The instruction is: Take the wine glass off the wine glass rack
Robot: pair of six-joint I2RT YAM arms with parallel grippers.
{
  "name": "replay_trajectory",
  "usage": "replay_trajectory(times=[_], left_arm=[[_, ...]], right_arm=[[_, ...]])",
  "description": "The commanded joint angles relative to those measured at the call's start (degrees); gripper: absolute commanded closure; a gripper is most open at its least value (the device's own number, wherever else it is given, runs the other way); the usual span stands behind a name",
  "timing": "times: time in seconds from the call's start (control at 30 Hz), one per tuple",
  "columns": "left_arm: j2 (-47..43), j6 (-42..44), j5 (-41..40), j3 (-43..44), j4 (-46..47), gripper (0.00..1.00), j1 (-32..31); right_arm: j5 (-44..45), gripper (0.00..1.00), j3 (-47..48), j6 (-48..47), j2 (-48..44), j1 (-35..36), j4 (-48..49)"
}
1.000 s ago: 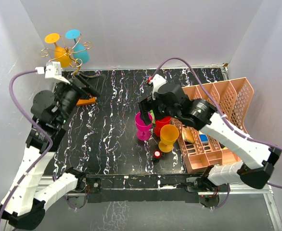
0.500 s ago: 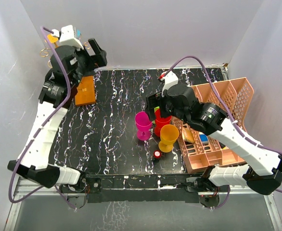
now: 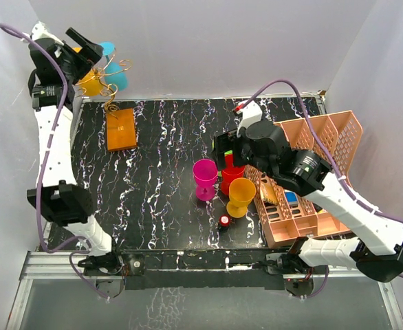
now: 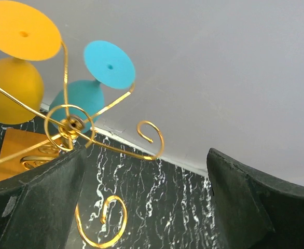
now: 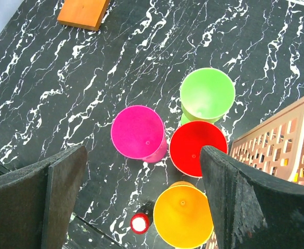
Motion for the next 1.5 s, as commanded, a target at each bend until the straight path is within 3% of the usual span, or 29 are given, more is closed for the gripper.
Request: replay_trajectory(times=[0.0, 0.47, 0.83, 1.47], left_arm=[[3.6, -11.8, 3.9, 5.3, 2.6, 0.06, 5.3], [19.7, -22.5, -6.0, 23.4, -5.9, 0.26, 8.2], [22.9, -24.0, -8.6, 25.2, -7.7, 0.41, 8.2], [26.8, -29.4, -11.8, 27.1, -5.6, 0.52, 8.0]], right_arm=[[2.8, 0.01, -1.7, -1.0, -3.2, -0.3, 5.5], [6.4, 0.01, -4.3, -2.5, -6.1, -0.4, 7.8], [6.4, 0.01, -5.3, -2.5, -5.7, -0.4, 7.9], [6.3, 0.01, -6.5, -2.0, -5.2, -0.5, 8.9]])
